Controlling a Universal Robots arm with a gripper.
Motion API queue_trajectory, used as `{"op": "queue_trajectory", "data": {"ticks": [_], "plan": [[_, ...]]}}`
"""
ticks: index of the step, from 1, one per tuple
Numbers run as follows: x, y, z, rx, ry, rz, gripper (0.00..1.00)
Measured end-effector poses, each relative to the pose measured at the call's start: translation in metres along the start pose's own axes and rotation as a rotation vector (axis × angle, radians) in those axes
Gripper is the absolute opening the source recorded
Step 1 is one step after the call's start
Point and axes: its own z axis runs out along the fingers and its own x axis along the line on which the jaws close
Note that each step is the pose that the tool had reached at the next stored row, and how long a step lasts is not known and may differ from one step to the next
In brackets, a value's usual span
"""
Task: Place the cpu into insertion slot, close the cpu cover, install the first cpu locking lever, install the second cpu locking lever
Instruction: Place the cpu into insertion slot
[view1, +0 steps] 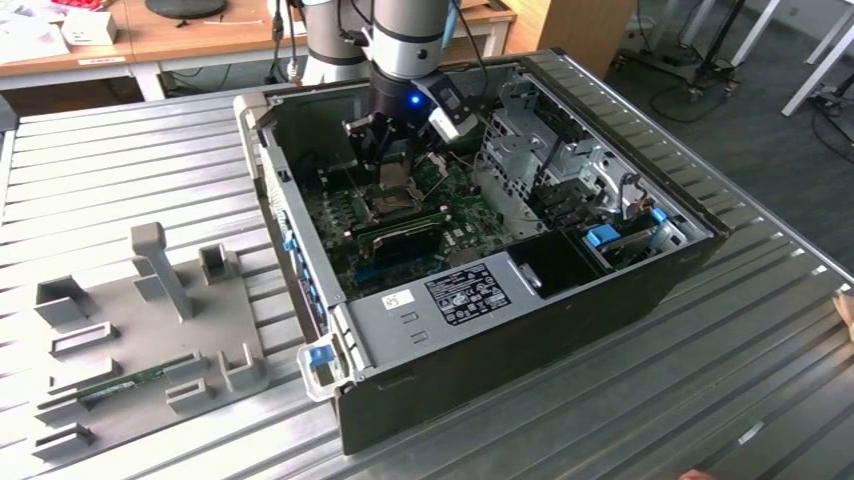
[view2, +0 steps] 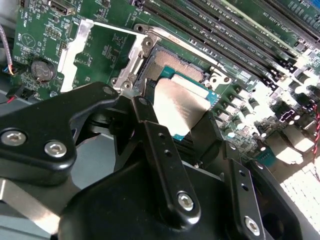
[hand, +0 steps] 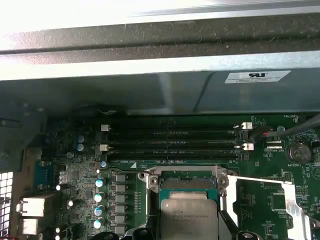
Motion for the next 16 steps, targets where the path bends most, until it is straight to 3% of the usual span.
{"op": "queue_trajectory", "data": {"ticks": [2, 12, 16], "plan": [[0.0, 0.0, 0.0003, 0.0, -0.0014, 0.015, 0.54], [0.0, -0.0002, 0.0024, -0.0003, -0.017, 0.193, 0.54], [0.0, -0.0002, 0.0027, -0.0006, -0.0216, 0.245, 0.54]]}}
